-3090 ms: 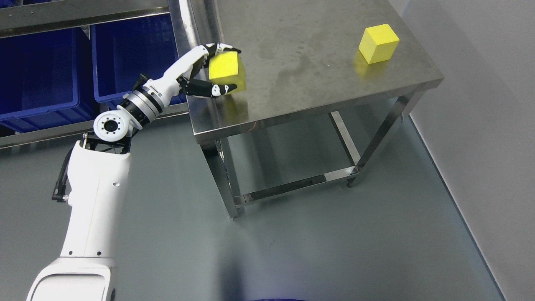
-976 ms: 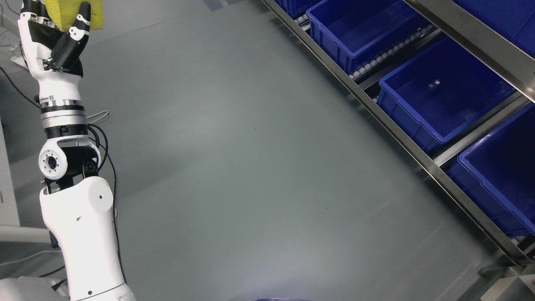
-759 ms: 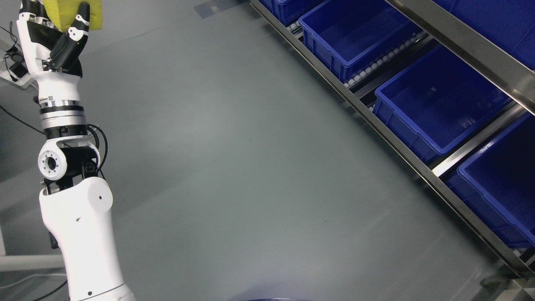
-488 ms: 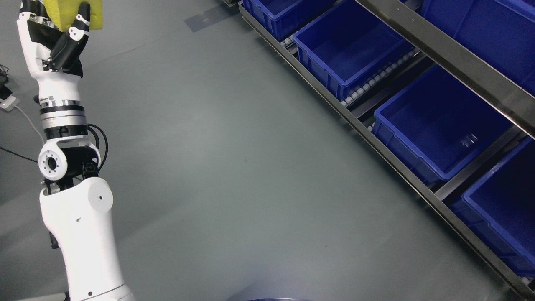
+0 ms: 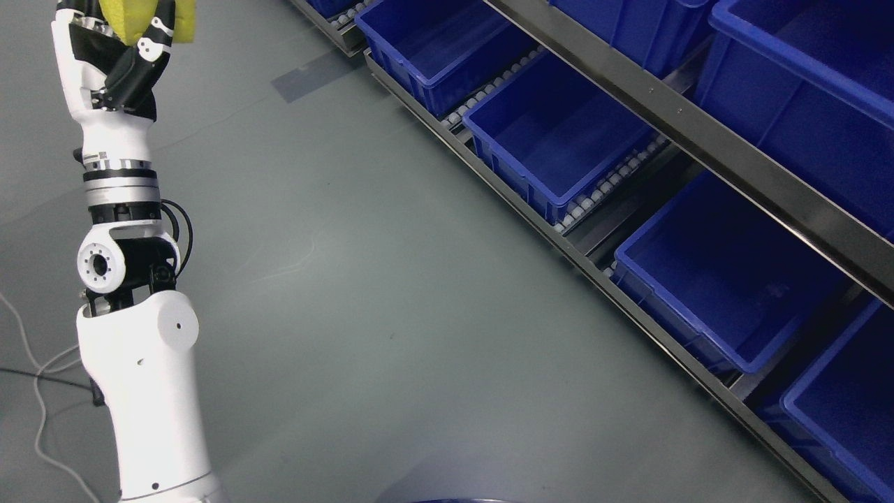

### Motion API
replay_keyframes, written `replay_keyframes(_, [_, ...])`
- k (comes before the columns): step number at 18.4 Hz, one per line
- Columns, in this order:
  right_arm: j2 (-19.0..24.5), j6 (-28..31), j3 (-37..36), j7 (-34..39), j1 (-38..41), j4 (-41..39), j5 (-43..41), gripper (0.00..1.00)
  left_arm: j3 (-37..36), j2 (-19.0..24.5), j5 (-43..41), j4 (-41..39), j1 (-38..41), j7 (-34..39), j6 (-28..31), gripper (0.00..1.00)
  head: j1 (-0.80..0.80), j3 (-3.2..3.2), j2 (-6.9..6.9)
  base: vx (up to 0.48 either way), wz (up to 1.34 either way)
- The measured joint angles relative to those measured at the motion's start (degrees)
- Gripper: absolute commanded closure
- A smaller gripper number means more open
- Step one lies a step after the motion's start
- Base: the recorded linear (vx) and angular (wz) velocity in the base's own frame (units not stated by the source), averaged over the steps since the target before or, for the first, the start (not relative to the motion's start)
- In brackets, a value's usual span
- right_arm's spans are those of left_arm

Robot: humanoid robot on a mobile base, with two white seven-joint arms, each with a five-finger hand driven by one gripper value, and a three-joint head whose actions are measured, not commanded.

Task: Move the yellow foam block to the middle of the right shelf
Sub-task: 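Turn toward the blue bin shelf holding the cube raised in the left hand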

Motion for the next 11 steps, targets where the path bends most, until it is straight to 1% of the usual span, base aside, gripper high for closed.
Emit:
replay_keyframes(3, [0.0,0.0,0.0,0.0,0.0,0.0,0.0,0.0,-0.93,-0.01,-3.27,0.18,-3.41,-1.95,4.58,0.74,0.0,0.0,0.0,0.397,-0.34])
replay_keyframes(5, [0.0,0.0,0.0,0.0,0.0,0.0,0.0,0.0,-1.77,-0.01,-6.84,0.61,-6.67,-5.43,7.01,0.73,0.0,0.0,0.0,0.327,-0.43])
replay_keyframes(9, [0.0,0.0,0.0,0.0,0.01,0.0,0.0,0.0,-4.25,-0.02,-15.86,2.0,-12.13,-11.04,9.11,0.73,0.0,0.0,0.0,0.313,-0.46])
replay_keyframes(11, [0.0,0.0,0.0,0.0,0.01,0.0,0.0,0.0,-5.79,-0.02,-20.23,2.92,-14.68,-12.42,9.28,0.73,0.0,0.0,0.0,0.266,-0.53])
